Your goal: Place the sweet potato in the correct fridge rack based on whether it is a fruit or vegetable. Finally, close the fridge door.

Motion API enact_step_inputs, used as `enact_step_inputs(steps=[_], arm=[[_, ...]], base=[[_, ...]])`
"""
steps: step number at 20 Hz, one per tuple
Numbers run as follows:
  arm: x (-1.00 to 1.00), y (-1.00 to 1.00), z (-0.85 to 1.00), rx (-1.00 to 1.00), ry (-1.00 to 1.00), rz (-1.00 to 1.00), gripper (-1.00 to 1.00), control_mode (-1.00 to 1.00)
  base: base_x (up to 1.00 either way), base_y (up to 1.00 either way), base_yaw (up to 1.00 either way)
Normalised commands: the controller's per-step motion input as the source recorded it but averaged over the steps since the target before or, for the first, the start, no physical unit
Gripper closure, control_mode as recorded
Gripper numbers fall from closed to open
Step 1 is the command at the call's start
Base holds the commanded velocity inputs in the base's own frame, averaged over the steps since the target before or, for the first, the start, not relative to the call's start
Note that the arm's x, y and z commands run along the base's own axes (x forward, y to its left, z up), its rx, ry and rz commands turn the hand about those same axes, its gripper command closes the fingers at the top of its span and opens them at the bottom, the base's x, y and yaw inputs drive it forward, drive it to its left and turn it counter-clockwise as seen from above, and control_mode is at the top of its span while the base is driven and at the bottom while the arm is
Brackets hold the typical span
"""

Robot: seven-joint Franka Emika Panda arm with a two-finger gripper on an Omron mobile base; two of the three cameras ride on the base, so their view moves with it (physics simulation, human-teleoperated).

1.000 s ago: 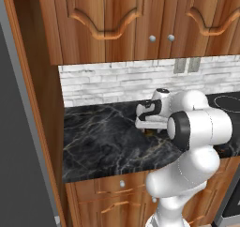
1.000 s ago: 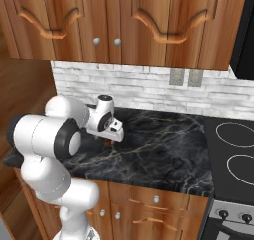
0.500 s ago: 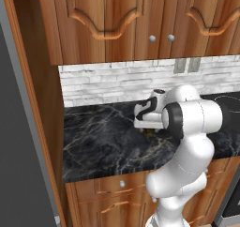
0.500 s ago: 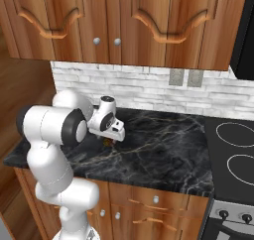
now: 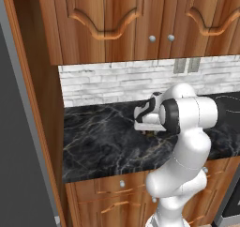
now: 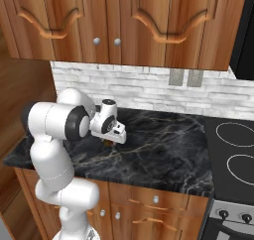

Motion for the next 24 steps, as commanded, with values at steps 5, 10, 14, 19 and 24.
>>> enact_step_inputs(steps=[5,10,14,19,24], arm=[[-0.02,0.00,-0.01,-0.01,0.01,0.00,1.00,-1.00],[-0.36,0.00,0.32,0.00,-0.09,0.00,1.00,-1.00],[-0.47,0.00,0.80,-0.01,-0.15,-0.02,1.00,-1.00],[-0.61,0.00,0.81,-0.01,-0.13,0.00,1.00,-1.00],[-0.71,0.00,0.85,0.00,-0.12,-0.01,1.00,-1.00]], base=[[0.00,0.00,0.00],[0.00,0.00,0.00],[0.00,0.00,0.00],[0.00,0.00,0.00],[0.00,0.00,0.00]])
